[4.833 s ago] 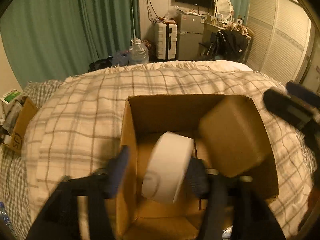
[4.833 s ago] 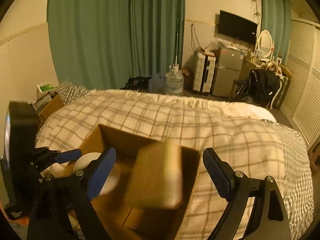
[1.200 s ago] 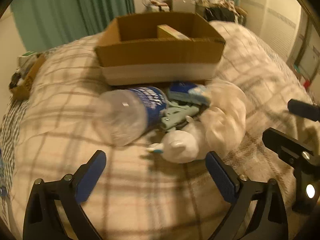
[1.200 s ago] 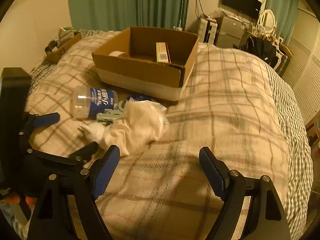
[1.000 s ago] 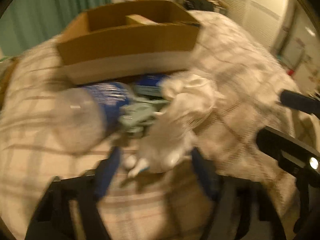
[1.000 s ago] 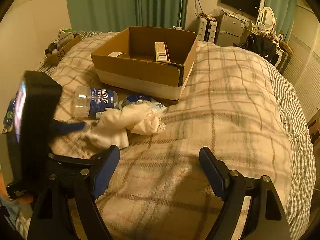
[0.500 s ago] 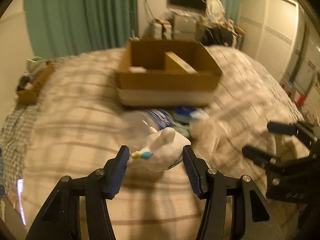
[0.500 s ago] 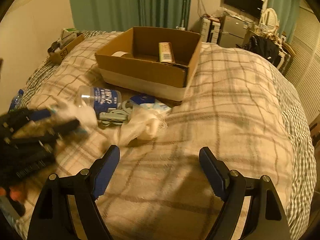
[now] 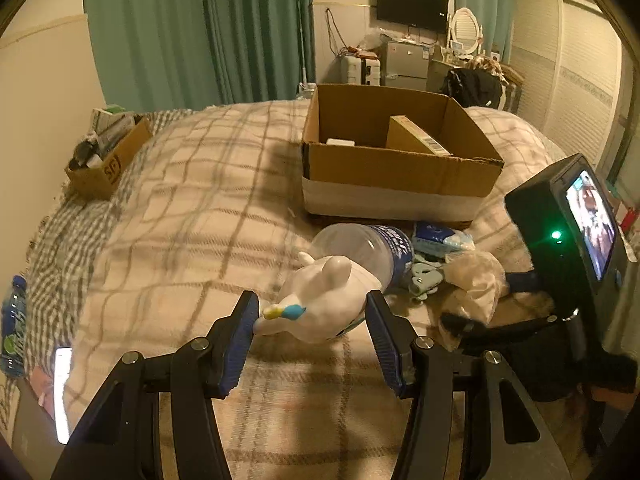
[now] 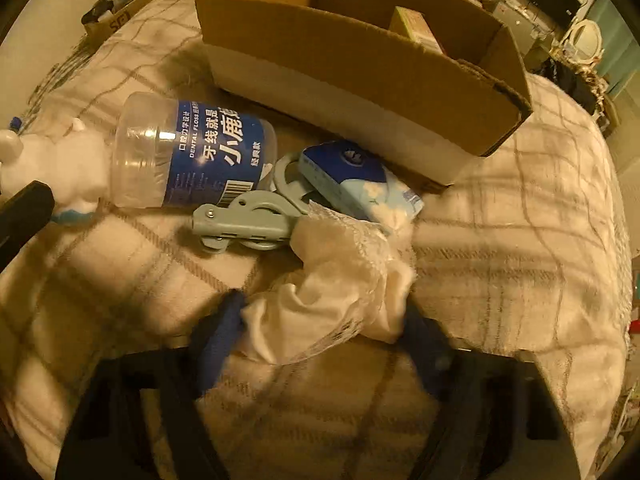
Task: Organize objects
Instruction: 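Grasp the white figurine with the left tool while the right tool grasps the lace cloth, then carry the figurine and cloth over the cardboard box while both tools release them inside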
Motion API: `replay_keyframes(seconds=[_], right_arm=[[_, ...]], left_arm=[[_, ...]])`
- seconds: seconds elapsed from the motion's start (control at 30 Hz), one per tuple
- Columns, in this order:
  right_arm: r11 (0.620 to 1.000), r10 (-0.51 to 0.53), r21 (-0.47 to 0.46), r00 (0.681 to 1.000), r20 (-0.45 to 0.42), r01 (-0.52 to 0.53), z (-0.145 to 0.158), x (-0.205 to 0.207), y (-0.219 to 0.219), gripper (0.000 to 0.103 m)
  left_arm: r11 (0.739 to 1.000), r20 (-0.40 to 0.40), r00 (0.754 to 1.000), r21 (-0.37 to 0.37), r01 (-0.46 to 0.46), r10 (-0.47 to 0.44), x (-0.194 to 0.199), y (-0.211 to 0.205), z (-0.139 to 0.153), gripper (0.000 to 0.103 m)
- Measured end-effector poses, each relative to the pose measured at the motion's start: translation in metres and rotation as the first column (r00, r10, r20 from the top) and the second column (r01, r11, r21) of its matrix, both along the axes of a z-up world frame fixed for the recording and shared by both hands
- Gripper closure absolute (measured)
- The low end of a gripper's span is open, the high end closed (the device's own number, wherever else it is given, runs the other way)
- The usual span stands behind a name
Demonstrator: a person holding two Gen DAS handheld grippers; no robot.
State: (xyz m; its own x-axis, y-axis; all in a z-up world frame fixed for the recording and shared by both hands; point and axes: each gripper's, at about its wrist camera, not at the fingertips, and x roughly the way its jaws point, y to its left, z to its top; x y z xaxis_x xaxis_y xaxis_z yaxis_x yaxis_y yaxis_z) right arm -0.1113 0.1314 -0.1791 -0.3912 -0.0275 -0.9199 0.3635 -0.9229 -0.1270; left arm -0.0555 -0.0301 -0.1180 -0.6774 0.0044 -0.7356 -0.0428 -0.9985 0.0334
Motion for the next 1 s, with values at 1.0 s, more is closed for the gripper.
replay_keyframes(seconds=[1.0], right_arm=[[0.969,-0.003,-0.206,0.829,-0.559,-0.135,0.302,-0.004,0.041,0.088]], left_arm=[[0.977,-0.326,0.932,0.087,0.196,-0.158,-0.086,0.042,0.215,0.047]])
